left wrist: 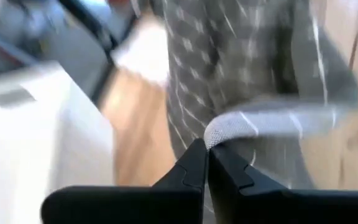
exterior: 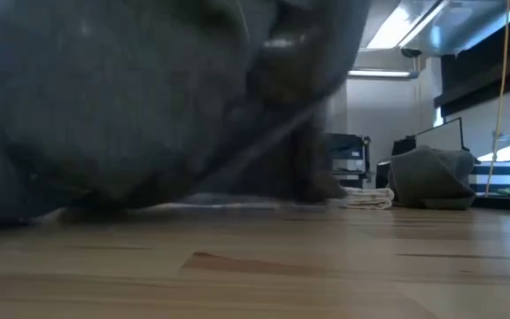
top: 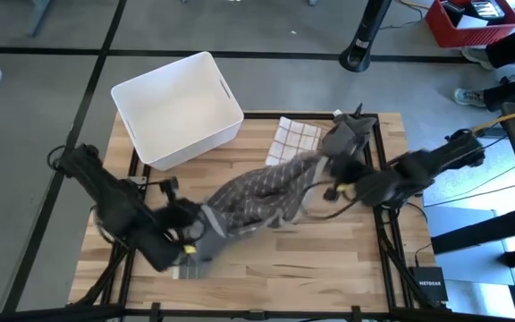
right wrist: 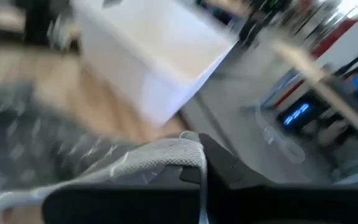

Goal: Fold towel
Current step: Fold the gray checkered towel

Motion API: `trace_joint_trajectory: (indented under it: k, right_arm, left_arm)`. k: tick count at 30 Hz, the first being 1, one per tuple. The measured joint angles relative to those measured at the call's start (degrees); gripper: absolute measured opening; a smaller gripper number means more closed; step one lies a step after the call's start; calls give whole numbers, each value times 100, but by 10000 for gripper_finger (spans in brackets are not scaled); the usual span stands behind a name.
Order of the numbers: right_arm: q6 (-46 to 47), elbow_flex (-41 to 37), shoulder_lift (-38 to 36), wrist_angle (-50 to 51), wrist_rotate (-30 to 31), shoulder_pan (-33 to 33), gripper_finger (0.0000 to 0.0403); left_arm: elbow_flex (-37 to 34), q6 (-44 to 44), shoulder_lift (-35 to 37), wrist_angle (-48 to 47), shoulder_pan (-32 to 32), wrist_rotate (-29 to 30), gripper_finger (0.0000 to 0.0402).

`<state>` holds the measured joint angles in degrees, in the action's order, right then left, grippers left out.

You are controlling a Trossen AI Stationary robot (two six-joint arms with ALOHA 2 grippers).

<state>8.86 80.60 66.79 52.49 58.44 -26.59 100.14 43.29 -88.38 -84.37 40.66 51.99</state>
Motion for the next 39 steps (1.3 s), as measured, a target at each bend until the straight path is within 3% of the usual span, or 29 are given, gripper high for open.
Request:
trace_joint_trajectory:
  k: [7,13,19,23,27,31,34,39]
  right_arm:
    - [-1883,1877,-8,-654,639,0,1]
    - [-3301,2845,-5,-1451,740,1,1]
    - [-3619,3165,-33,-1451,877,2,1]
    - [-2987,3142,-42,-640,948,0,1]
    - [-564,2919,27,1599,348,0,1]
    - [1490,1791,64,3019,132,-2,1]
    - [2239,638,22,3006,-359,0,1]
    - [2542,-1059,-20,2070,-943,-6,1]
  left_arm:
    - [1245,-2128,649,574,-11,1569,1]
    - [1738,-4393,1086,1980,-11,2781,1]
    - [1773,-5812,1424,3058,-13,3143,1]
    - [1753,-5548,1478,2988,-9,3045,1]
    - [1565,-4488,1392,2323,136,2263,1]
    - [1211,-3349,1176,1665,161,1747,1]
    - [917,-2811,967,1499,146,1540,1]
    - [449,-2410,522,1486,-42,1256,1]
